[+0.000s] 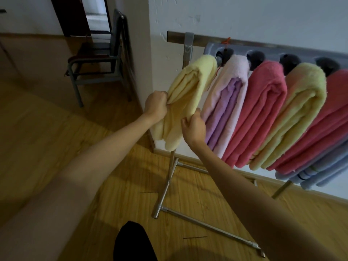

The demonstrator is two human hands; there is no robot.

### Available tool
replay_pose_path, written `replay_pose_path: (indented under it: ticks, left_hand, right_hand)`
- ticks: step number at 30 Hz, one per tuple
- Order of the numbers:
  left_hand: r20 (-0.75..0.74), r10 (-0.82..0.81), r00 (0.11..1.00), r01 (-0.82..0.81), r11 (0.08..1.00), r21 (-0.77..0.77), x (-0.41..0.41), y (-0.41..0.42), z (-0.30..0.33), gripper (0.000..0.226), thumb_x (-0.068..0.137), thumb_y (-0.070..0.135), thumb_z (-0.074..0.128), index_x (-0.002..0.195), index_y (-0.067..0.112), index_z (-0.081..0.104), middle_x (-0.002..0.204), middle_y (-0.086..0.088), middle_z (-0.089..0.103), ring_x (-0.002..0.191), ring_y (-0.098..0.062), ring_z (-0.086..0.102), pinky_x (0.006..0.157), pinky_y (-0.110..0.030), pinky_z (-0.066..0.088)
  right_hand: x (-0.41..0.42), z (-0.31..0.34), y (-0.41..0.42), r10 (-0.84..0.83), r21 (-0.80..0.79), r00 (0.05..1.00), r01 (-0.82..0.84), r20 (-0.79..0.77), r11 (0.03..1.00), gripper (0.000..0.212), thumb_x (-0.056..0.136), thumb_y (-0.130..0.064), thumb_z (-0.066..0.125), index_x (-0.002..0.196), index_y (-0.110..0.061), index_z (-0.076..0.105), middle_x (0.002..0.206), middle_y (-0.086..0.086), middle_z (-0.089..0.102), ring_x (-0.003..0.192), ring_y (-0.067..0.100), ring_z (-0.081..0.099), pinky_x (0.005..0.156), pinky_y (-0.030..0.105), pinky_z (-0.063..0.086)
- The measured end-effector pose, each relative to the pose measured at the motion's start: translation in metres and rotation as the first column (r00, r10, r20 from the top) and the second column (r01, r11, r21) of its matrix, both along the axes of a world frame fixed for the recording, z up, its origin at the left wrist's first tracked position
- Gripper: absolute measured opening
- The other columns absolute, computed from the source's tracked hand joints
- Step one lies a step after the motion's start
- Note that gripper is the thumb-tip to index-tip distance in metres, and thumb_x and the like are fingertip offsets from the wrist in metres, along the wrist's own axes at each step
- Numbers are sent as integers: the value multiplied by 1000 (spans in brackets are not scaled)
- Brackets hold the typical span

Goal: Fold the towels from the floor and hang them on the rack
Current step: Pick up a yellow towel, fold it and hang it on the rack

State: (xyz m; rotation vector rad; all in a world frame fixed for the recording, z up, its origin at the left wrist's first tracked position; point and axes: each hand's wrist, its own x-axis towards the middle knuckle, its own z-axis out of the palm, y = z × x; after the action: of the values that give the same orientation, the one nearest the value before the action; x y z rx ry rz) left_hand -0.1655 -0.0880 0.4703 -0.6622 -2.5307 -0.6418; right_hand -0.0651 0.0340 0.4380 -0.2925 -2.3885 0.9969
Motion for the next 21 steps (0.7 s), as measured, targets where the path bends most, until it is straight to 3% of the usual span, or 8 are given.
replay_pose_path:
  ticks: [4, 7, 13, 18, 21]
  left_hand:
    - [-19, 22, 1000, -23, 998, -55, 0, 5, -6, 7, 85, 8, 60, 84, 2, 63, 80, -14, 66, 70, -31, 64, 59, -38, 54]
    - [-25, 24, 999, -26, 998, -58, 4, 10, -9, 9, 86, 9, 61, 87, 1, 63, 82, -15, 66, 71, -32, 64, 61, -39, 54]
    - [4, 31, 1000, -31, 999, -32, 21, 26, -22, 9, 86, 7, 61, 90, -1, 64, 83, -15, 67, 73, -31, 65, 63, -38, 55]
    - [64, -30, 998, 26, 997, 69, 43, 37, -29, 13, 85, 9, 63, 93, 0, 66, 88, -14, 69, 78, -28, 65, 62, -26, 45]
    - [205, -83, 975, 42, 980, 194, 53, 38, -33, 22, 85, 17, 66, 100, 1, 66, 95, -10, 69, 84, -23, 65, 65, -24, 44]
  right_hand:
    - [0, -3, 19, -130, 27, 990, 128, 60, 991, 41, 91, -13, 51, 128, 0, 37, 91, 18, 66, 85, 39, 64, 69, 45, 52]
    - [3, -4, 37, -170, 79, 982, 163, 85, 983, 39, 92, -12, 50, 127, 1, 39, 97, 21, 66, 89, 40, 64, 71, 45, 51]
    - [8, -6, 45, -75, 141, 994, 62, 83, 988, 48, 90, -5, 48, 135, 4, 35, 89, 19, 66, 78, 36, 63, 56, 33, 38]
    - [16, -5, 45, -13, 175, 994, -6, 110, 985, 52, 88, -1, 44, 137, 7, 30, 91, 22, 65, 78, 38, 62, 60, 43, 49]
    - [21, -5, 50, 61, 182, 983, -93, 172, 979, 46, 90, -1, 45, 133, 9, 32, 95, 25, 64, 83, 40, 62, 66, 45, 50]
